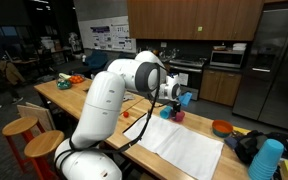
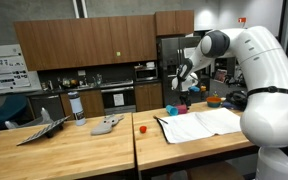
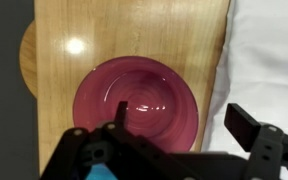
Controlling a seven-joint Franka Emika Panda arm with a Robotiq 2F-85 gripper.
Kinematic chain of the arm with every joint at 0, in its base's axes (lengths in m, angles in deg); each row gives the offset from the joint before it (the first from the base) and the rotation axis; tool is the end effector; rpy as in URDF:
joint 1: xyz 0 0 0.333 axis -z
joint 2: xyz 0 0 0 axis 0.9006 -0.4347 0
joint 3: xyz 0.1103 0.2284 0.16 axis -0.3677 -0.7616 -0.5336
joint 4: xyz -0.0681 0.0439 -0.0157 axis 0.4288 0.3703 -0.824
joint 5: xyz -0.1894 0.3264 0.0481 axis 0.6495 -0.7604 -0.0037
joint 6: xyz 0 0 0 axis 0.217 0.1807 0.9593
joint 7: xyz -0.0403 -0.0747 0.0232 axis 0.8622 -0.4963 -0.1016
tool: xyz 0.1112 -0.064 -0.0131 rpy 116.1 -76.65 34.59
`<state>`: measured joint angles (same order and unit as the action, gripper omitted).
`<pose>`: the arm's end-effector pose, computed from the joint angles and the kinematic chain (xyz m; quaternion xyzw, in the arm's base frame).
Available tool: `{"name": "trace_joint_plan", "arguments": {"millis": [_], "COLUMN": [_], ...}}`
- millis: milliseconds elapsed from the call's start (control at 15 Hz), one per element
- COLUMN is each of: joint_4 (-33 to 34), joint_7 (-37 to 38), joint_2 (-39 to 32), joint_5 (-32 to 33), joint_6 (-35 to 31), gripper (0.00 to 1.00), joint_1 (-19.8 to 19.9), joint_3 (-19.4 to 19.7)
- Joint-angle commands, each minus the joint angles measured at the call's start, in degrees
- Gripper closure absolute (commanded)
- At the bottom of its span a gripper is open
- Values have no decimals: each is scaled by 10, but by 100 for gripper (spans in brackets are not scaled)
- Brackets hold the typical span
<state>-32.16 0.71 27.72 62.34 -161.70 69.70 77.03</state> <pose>0.6565 -0.0657 0.2501 0.7104 0.6959 0.0067 0.1048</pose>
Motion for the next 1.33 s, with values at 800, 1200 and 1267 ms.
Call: {"name": "trace_joint_plan", "arguments": {"millis": [800, 1200, 1267], "joint_4": [-3, -3, -4], "joint_7": [52, 68, 71], "joint_2": [-7, -13, -13], "joint_5": [39, 51, 51], "joint_6": [-8, -7, -7], "gripper": [0, 39, 47], "joint_1": [-12, -14, -14], "joint_3": [6, 6, 6]}}
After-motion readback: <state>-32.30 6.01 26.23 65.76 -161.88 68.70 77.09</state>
